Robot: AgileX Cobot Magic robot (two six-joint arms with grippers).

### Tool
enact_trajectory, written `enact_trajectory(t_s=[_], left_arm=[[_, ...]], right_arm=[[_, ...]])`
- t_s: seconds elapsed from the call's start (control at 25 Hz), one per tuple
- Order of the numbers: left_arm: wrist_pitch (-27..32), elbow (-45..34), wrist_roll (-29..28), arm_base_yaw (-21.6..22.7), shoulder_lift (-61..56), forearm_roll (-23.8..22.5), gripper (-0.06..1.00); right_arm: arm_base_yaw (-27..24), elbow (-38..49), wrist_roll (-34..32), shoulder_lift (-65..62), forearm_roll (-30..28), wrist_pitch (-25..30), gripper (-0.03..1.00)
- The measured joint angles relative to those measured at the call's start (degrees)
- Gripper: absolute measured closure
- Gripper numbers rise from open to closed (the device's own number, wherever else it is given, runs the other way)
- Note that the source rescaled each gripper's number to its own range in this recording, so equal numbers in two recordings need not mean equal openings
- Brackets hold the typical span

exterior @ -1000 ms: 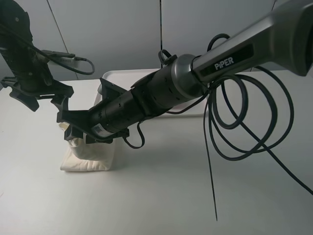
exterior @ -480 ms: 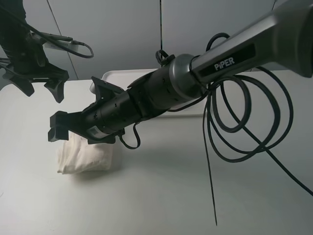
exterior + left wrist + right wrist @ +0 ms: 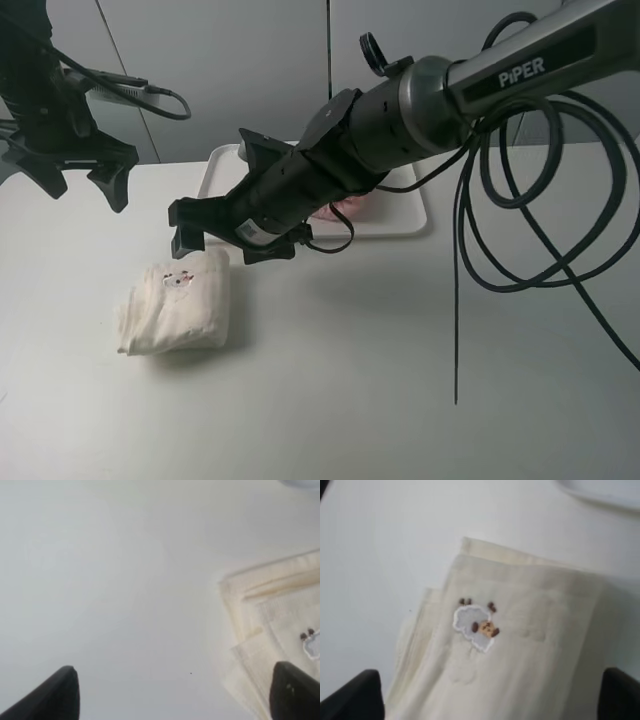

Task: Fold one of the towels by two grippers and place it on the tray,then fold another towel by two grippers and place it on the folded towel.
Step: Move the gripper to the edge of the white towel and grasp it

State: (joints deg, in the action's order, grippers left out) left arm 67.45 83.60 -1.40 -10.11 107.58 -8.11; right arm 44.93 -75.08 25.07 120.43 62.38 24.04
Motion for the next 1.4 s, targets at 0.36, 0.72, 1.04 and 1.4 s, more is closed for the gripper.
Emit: enact_trajectory(t_s=[0.36, 0.72, 1.04, 1.4], left_arm=[[-1.29, 0.0, 0.5, 0.0, 0.0, 0.74, -0.04], [-1.52, 0.0, 1.72, 0.0, 0.0, 2.54, -0.04], [-1.52, 0.0, 2.66, 0.0, 0.0, 2.68, -0.04], [-1.63, 0.0, 2.92, 0.0, 0.0, 2.68, -0.04]], right_arm=[[-0.95, -5.66, -5.68, 7.1, -6.8, 7.78, 0.11], [-0.95, -11.94, -10.2, 11.81, -10.69, 10.71, 0.12], [-0.16, -14.53, -10.98, 14.44, -9.49, 11.82, 0.12], [0.61, -14.75, -11.12, 14.67, -9.37, 11.82, 0.56]])
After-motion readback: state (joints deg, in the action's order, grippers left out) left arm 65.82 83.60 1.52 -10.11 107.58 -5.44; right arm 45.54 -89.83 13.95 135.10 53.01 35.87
